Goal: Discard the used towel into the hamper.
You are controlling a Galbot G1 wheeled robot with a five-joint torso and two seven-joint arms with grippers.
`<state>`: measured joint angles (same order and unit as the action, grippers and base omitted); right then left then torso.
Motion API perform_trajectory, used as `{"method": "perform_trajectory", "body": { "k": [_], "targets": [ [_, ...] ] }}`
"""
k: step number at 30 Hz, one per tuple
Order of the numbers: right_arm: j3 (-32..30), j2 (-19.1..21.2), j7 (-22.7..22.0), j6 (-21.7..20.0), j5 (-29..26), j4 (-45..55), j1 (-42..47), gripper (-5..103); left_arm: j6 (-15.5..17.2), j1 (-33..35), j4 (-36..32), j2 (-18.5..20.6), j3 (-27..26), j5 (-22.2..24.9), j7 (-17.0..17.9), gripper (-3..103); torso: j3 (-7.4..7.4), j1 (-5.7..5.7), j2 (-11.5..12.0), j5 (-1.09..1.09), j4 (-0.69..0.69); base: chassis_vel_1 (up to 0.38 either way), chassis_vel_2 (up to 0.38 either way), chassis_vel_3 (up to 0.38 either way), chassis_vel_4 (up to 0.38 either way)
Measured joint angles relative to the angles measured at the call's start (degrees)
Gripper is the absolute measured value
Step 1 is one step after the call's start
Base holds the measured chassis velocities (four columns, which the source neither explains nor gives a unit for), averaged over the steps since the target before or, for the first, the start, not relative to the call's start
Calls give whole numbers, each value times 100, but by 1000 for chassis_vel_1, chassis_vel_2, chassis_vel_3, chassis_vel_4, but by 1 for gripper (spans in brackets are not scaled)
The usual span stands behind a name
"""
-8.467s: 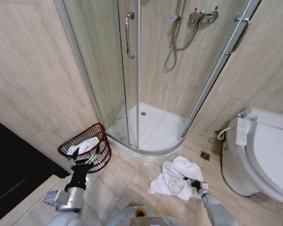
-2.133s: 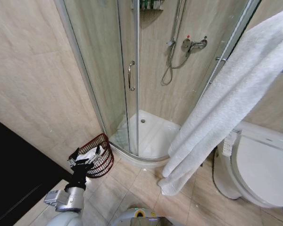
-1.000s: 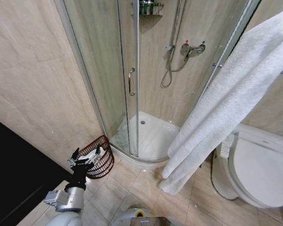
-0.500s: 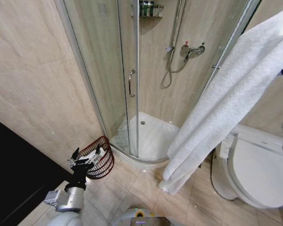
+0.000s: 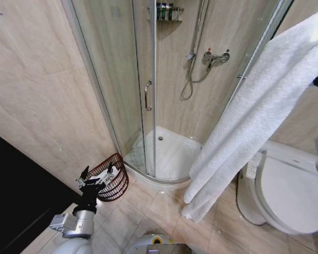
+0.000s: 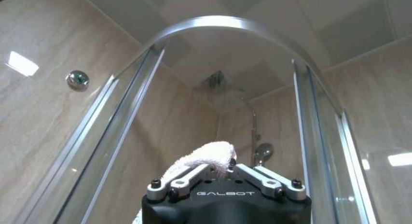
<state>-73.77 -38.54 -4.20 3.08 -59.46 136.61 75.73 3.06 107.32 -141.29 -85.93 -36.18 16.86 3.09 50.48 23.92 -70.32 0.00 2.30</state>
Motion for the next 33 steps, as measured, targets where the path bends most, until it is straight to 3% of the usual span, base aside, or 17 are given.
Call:
{"method": "perform_trajectory", "body": {
  "k": [33],
  "targets": [
    [135,54,15,-83,-36,132,-8,2,0,0,0,0,0,0,0,100,-26,-21,50,2,1,89,86,96,92]
  ]
}}
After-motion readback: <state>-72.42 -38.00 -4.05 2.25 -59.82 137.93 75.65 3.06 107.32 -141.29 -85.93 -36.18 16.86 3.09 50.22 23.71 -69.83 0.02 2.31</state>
